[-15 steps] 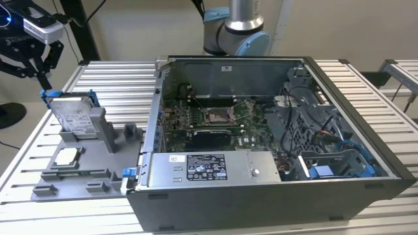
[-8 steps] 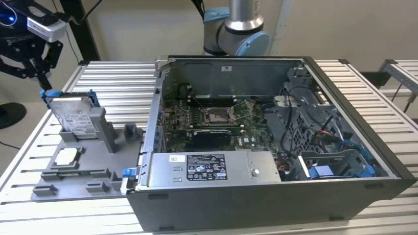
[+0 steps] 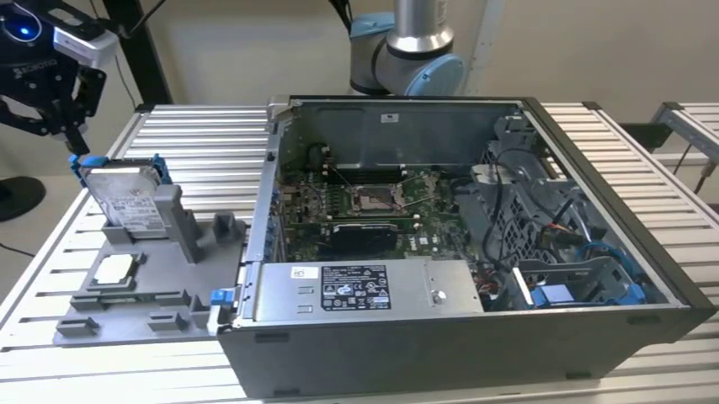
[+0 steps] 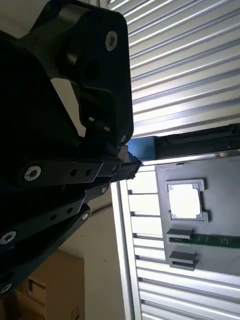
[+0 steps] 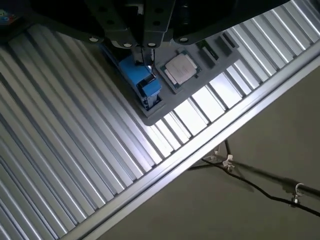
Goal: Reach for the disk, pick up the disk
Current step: 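Pick up the disk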
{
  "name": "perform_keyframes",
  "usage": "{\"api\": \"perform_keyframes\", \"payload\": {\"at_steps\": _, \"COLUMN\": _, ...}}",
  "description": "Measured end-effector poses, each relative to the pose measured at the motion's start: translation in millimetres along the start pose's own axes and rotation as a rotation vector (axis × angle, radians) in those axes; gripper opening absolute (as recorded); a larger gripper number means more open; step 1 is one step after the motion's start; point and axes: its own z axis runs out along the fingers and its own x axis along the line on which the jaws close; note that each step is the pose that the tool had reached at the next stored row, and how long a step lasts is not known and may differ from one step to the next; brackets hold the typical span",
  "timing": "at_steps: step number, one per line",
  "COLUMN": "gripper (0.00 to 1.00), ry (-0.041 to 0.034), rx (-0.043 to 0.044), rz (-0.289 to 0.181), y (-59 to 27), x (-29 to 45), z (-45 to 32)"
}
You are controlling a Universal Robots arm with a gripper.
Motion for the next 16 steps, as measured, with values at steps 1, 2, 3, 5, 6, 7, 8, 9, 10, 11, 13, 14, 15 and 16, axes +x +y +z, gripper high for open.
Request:
{"api": "perform_keyframes", "payload": {"at_steps": 1, "gripper": 0.0, "ry": 0.0006, "rx": 0.0005, "rz": -0.014, "y": 0.0, "x": 0.0, "z": 0.0}}
{"api": "perform_keyframes", "payload": {"at_steps": 2, "gripper": 0.0, "ry": 0.001, "rx": 0.0009, "rz": -0.026, "y": 0.1, "x": 0.0, "z": 0.0}}
{"api": "perform_keyframes", "payload": {"at_steps": 3, "gripper": 0.0, "ry": 0.0014, "rx": 0.0012, "rz": -0.039, "y": 0.0, "x": 0.0, "z": 0.0}}
{"api": "perform_keyframes", "payload": {"at_steps": 5, "gripper": 0.0, "ry": 0.002, "rx": 0.0019, "rz": -0.065, "y": 0.0, "x": 0.0, "z": 0.0}}
{"api": "perform_keyframes", "payload": {"at_steps": 6, "gripper": 0.0, "ry": 0.0025, "rx": 0.0022, "rz": -0.078, "y": 0.0, "x": 0.0, "z": 0.0}}
{"api": "perform_keyframes", "payload": {"at_steps": 7, "gripper": 0.0, "ry": 0.0028, "rx": 0.0026, "rz": -0.091, "y": 0.0, "x": 0.0, "z": 0.0}}
{"api": "perform_keyframes", "payload": {"at_steps": 8, "gripper": 0.0, "ry": 0.0033, "rx": 0.003, "rz": -0.103, "y": 0.1, "x": 0.0, "z": 0.0}}
{"api": "perform_keyframes", "payload": {"at_steps": 9, "gripper": 0.0, "ry": 0.0038, "rx": 0.0035, "rz": -0.115, "y": 0.1, "x": 0.1, "z": 0.0}}
{"api": "perform_keyframes", "payload": {"at_steps": 10, "gripper": 0.0, "ry": 0.0044, "rx": 0.0039, "rz": -0.128, "y": 0.1, "x": 0.1, "z": 0.0}}
{"api": "perform_keyframes", "payload": {"at_steps": 11, "gripper": 0.0, "ry": 0.0049, "rx": 0.0043, "rz": -0.14, "y": 0.1, "x": 0.1, "z": 0.0}}
{"api": "perform_keyframes", "payload": {"at_steps": 13, "gripper": 0.0, "ry": 0.0057, "rx": 0.0051, "rz": -0.166, "y": 0.1, "x": 0.1, "z": 0.0}}
{"api": "perform_keyframes", "payload": {"at_steps": 14, "gripper": 0.0, "ry": 0.0061, "rx": 0.0054, "rz": -0.179, "y": 0.1, "x": 0.1, "z": 0.0}}
{"api": "perform_keyframes", "payload": {"at_steps": 15, "gripper": 0.0, "ry": 0.0064, "rx": 0.0058, "rz": -0.192, "y": 0.1, "x": 0.1, "z": 0.0}}
{"api": "perform_keyframes", "payload": {"at_steps": 16, "gripper": 0.0, "ry": 0.0067, "rx": 0.0061, "rz": -0.206, "y": 0.1, "x": 0.1, "z": 0.0}}
